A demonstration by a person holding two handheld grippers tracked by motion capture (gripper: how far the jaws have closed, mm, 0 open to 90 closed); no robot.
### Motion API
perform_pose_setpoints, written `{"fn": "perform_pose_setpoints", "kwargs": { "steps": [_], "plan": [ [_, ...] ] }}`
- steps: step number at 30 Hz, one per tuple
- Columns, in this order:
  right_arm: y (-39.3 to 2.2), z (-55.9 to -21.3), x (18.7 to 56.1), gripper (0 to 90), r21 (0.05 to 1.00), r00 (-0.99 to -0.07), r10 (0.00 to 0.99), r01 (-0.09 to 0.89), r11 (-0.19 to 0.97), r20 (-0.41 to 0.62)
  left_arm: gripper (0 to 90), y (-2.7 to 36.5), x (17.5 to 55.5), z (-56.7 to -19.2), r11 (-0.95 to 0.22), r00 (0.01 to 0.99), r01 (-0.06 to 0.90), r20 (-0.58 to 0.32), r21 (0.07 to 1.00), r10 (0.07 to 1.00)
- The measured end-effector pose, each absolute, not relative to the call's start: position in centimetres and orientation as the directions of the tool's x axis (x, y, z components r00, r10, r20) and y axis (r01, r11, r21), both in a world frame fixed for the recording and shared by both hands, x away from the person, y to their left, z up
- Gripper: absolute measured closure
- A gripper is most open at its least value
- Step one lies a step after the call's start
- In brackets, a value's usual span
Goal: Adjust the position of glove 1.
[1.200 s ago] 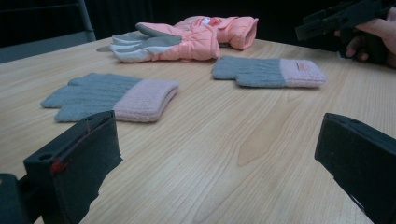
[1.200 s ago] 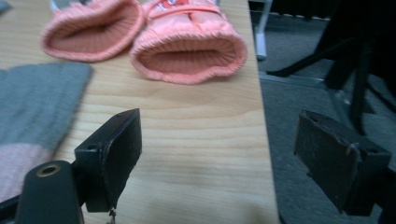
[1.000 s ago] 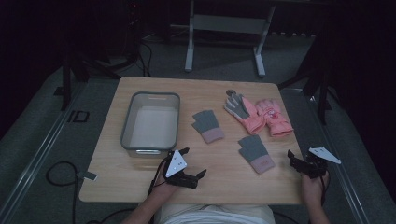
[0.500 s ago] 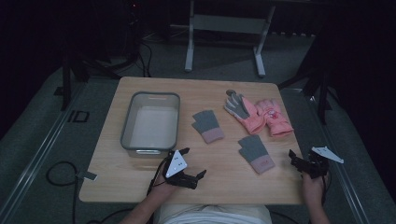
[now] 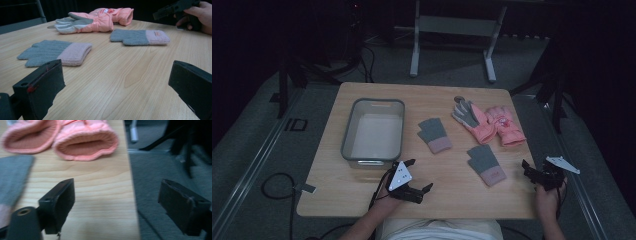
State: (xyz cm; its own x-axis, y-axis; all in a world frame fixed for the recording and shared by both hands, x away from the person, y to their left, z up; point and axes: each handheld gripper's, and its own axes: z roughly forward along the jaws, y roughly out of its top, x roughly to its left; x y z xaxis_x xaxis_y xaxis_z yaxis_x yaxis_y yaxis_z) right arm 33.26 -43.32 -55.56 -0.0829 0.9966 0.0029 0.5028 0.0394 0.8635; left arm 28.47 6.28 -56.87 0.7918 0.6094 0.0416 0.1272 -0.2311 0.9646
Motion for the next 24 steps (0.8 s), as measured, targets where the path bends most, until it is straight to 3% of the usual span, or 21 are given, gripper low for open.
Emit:
{"fn": "perform_pose_setpoints", "kwargs": {
  "steps": [9, 24],
  "plan": [
    [-43.5, -54.5, 33.4, 14.8, 0.838, -0.114, 0.989, 0.546, -0.014, 0.091, 0.0, 6.4, 28.4, -56.9, -0.214, 0.787, 0.131, 0.030, 0.968, 0.616],
    [-40.7, -48.2, 34.0, 11.2, 0.886, -0.149, 0.989, 0.461, 0.046, 0.026, 0.0, 6.6, 28.5, -56.9, -0.203, 0.791, 0.133, 0.020, 0.970, 0.612]
  ]
}}
